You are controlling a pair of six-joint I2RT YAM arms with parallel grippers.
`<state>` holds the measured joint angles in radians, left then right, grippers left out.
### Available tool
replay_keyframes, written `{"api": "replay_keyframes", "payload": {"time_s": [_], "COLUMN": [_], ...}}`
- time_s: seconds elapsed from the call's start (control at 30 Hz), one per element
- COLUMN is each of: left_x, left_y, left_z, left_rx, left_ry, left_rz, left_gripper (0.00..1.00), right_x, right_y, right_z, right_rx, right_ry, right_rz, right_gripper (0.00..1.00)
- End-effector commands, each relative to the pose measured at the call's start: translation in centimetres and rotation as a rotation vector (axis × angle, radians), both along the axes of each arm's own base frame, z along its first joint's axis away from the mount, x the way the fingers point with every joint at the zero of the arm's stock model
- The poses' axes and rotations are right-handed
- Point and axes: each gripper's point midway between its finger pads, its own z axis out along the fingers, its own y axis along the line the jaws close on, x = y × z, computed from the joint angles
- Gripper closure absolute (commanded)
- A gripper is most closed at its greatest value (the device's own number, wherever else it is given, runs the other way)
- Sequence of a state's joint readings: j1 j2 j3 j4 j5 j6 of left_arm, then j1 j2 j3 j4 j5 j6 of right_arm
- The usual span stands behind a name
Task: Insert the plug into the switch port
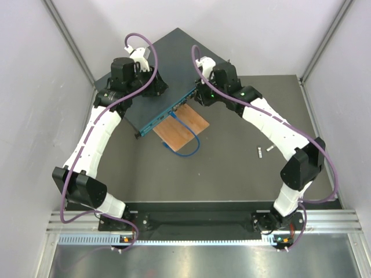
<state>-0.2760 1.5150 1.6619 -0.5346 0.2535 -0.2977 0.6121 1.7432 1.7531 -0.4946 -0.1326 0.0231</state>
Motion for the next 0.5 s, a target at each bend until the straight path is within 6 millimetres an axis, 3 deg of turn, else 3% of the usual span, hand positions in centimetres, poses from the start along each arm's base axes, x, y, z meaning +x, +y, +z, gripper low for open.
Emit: {"api": "replay_keyframes", "payload": {"time_s": [0.0, 0.2, 0.47], "left_x": [0.4, 0.6, 0.7], "left_y": [0.2, 0.2, 0.1], "left_z": [-2.5, -2.6, -2.9], "left_rx": [0.018, 0.017, 0.018], "left_ry": [0.063, 0.066, 0.073], "left_rz": [0.010, 0.010, 0.008], "left_gripper": [0.51, 0.52, 0.52], "right_x": [2.3, 3.3, 4.1], "right_y": [1.2, 1.6, 2.7], "right_z": [5.3, 6.1, 7.6], "right_rx": [0.150, 0.178, 0.246], "right_ry": [-0.161, -0.183, -0.186], "right_rz": [-0.047, -0.073, -0.089], "right_gripper": [0.83, 0.95, 0.98]}}
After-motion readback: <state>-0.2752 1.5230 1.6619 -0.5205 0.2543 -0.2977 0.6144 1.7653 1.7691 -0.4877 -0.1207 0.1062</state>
